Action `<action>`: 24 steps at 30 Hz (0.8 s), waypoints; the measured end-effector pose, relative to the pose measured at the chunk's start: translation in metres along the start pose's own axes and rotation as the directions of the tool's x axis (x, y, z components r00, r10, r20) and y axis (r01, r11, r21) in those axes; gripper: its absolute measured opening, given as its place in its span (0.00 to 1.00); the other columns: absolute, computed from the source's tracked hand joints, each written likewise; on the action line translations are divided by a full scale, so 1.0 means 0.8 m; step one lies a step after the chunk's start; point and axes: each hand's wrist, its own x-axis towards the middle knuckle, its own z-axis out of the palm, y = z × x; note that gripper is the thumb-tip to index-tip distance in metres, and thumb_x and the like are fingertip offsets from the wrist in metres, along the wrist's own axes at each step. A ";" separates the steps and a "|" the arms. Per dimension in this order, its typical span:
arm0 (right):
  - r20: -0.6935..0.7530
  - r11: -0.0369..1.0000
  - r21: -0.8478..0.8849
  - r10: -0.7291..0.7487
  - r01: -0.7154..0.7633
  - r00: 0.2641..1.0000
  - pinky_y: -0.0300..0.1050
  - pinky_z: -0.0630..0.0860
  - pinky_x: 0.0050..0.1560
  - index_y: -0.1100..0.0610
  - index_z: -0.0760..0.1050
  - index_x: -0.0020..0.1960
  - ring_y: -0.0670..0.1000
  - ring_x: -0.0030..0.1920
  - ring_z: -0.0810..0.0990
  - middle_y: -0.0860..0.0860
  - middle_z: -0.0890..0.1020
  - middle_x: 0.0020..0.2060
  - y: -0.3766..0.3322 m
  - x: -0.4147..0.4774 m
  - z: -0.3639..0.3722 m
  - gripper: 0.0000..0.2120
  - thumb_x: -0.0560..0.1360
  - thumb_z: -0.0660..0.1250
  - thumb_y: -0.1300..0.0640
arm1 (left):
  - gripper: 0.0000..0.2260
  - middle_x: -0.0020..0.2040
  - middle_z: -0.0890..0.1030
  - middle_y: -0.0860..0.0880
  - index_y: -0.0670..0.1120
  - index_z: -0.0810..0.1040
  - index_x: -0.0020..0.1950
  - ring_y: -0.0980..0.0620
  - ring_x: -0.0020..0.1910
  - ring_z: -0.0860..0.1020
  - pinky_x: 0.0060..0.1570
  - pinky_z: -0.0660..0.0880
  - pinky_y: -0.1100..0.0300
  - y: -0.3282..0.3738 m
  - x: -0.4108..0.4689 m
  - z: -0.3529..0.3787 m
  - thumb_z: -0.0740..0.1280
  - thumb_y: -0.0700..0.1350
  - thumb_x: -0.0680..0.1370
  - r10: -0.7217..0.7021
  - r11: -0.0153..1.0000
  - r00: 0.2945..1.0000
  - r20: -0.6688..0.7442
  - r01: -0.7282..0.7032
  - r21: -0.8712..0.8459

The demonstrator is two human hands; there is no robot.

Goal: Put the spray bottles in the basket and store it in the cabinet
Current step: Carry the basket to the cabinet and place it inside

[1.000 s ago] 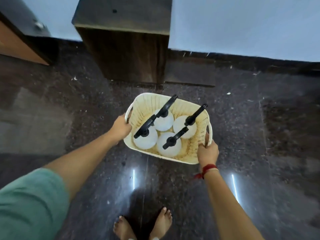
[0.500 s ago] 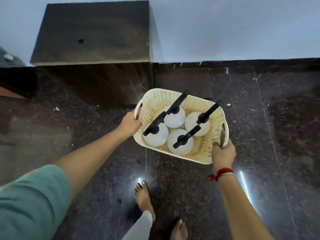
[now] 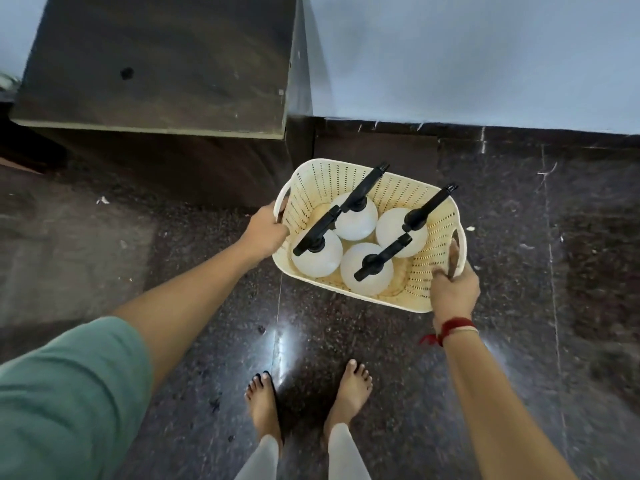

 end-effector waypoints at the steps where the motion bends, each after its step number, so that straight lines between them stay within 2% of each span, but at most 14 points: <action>1: 0.008 1.000 0.000 -0.005 0.005 1.000 0.44 0.75 0.55 0.51 0.76 0.67 0.49 0.49 0.78 0.48 0.81 0.48 -0.001 0.005 0.001 0.22 0.75 0.64 0.66 | 0.22 0.64 0.71 0.31 0.31 0.67 0.67 0.34 0.66 0.66 0.64 0.61 0.45 0.003 -0.001 0.001 0.52 0.20 0.75 -0.014 1.000 0.999 -0.050 0.013 -0.015; 3: 0.015 1.000 0.012 -0.005 0.005 1.000 0.43 0.74 0.53 0.51 0.76 0.67 0.48 0.49 0.79 0.46 0.81 0.49 -0.003 0.017 0.006 0.22 0.75 0.65 0.66 | 0.21 0.61 0.73 0.30 0.30 0.68 0.66 0.32 0.65 0.66 0.60 0.61 0.44 0.002 0.004 0.001 0.52 0.20 0.75 0.025 0.999 0.997 -0.076 -0.028 -0.031; 5: 0.023 0.999 0.035 0.013 -0.014 1.000 0.42 0.74 0.52 0.50 0.76 0.66 0.45 0.45 0.80 0.44 0.81 0.46 0.001 0.027 0.010 0.21 0.75 0.65 0.66 | 0.17 0.54 0.75 0.33 0.30 0.69 0.64 0.31 0.63 0.68 0.53 0.63 0.46 -0.022 0.010 0.002 0.55 0.24 0.77 -0.005 0.999 1.000 0.016 0.006 -0.040; 8: 0.033 0.995 0.087 0.039 -0.041 0.999 0.39 0.74 0.51 0.50 0.76 0.66 0.40 0.44 0.79 0.40 0.80 0.43 0.008 0.036 0.012 0.22 0.76 0.64 0.67 | 0.16 0.64 0.75 0.38 0.38 0.70 0.68 0.39 0.66 0.71 0.63 0.67 0.49 -0.048 0.021 0.000 0.57 0.35 0.80 -0.052 0.997 0.966 0.252 0.036 0.065; 11: 0.035 0.988 0.146 0.042 -0.047 0.999 0.36 0.76 0.48 0.49 0.77 0.65 0.39 0.46 0.80 0.43 0.82 0.47 0.013 0.040 0.008 0.23 0.75 0.64 0.68 | 0.16 0.62 0.78 0.42 0.44 0.74 0.65 0.43 0.62 0.75 0.61 0.72 0.51 -0.025 0.053 -0.018 0.54 0.49 0.83 0.156 0.980 0.953 0.259 -0.183 0.083; 13: 0.045 0.982 0.181 0.042 -0.049 0.998 0.35 0.76 0.45 0.49 0.77 0.65 0.36 0.45 0.80 0.41 0.82 0.46 0.018 0.043 0.004 0.23 0.75 0.64 0.69 | 0.23 0.54 0.82 0.42 0.48 0.78 0.57 0.44 0.57 0.79 0.58 0.73 0.53 -0.011 0.063 -0.030 0.48 0.58 0.82 0.344 0.938 0.934 0.095 -0.346 0.014; 14: 0.050 0.980 0.194 0.042 -0.051 0.998 0.35 0.76 0.45 0.50 0.77 0.65 0.36 0.45 0.80 0.41 0.82 0.47 0.021 0.044 0.002 0.23 0.75 0.64 0.69 | 0.24 0.54 0.83 0.42 0.48 0.79 0.57 0.45 0.58 0.79 0.60 0.71 0.54 -0.008 0.071 -0.034 0.48 0.58 0.81 0.490 0.871 0.871 -0.048 -0.486 0.071; 15: 0.057 0.976 0.209 0.044 -0.055 0.997 0.35 0.77 0.43 0.50 0.76 0.66 0.35 0.44 0.81 0.43 0.82 0.48 0.024 0.046 0.000 0.23 0.75 0.64 0.69 | 0.24 0.57 0.82 0.44 0.47 0.79 0.60 0.45 0.62 0.76 0.63 0.68 0.53 -0.007 0.077 -0.037 0.49 0.58 0.80 0.649 0.754 0.747 -0.144 -0.605 0.256; 16: 0.063 0.971 0.231 0.044 -0.057 0.997 0.33 0.79 0.42 0.52 0.76 0.66 0.35 0.43 0.81 0.45 0.82 0.50 0.028 0.046 -0.003 0.23 0.76 0.64 0.70 | 0.23 0.62 0.79 0.45 0.46 0.77 0.64 0.45 0.68 0.71 0.66 0.63 0.48 -0.004 0.083 -0.038 0.51 0.57 0.80 0.787 0.570 0.601 -0.137 -0.625 0.533; 17: 0.068 0.964 0.260 0.044 -0.061 0.997 0.30 0.79 0.40 0.54 0.75 0.67 0.33 0.42 0.82 0.47 0.82 0.52 0.033 0.046 -0.004 0.23 0.76 0.63 0.71 | 0.24 0.69 0.74 0.45 0.45 0.72 0.68 0.44 0.72 0.65 0.69 0.59 0.42 0.000 0.092 -0.039 0.53 0.57 0.79 0.870 0.337 0.490 -0.042 -0.531 0.777; 18: 0.068 0.956 0.287 0.049 -0.066 0.997 0.27 0.78 0.39 0.55 0.75 0.67 0.32 0.41 0.82 0.49 0.82 0.53 0.037 0.045 -0.006 0.23 0.76 0.63 0.71 | 0.27 0.74 0.66 0.44 0.44 0.66 0.72 0.44 0.76 0.59 0.71 0.55 0.38 0.007 0.103 -0.039 0.53 0.58 0.78 0.881 0.111 0.464 0.093 -0.395 0.912; 20: 0.056 0.944 0.318 0.068 -0.083 0.996 0.26 0.77 0.37 0.57 0.74 0.68 0.31 0.40 0.81 0.51 0.81 0.53 0.044 0.042 -0.008 0.22 0.77 0.62 0.72 | 0.32 0.79 0.51 0.42 0.43 0.56 0.77 0.44 0.78 0.48 0.71 0.48 0.37 0.011 0.120 -0.033 0.52 0.59 0.78 0.793 -0.211 0.538 0.284 -0.195 0.958; 21: 0.050 0.943 0.322 0.079 -0.091 0.996 0.26 0.77 0.37 0.57 0.74 0.68 0.32 0.40 0.82 0.51 0.81 0.54 0.047 0.039 -0.009 0.22 0.77 0.62 0.71 | 0.32 0.79 0.46 0.42 0.43 0.54 0.78 0.45 0.78 0.44 0.71 0.45 0.37 0.008 0.126 -0.029 0.52 0.59 0.78 0.752 -0.291 0.575 0.321 -0.146 0.945; 24: 0.046 0.950 0.293 0.100 -0.109 0.994 0.30 0.79 0.38 0.55 0.75 0.67 0.41 0.46 0.82 0.51 0.82 0.54 0.056 0.031 -0.009 0.21 0.77 0.63 0.70 | 0.30 0.78 0.41 0.40 0.43 0.57 0.77 0.43 0.77 0.38 0.70 0.41 0.34 0.007 0.143 -0.031 0.54 0.57 0.79 0.693 -0.346 0.643 0.326 -0.099 0.933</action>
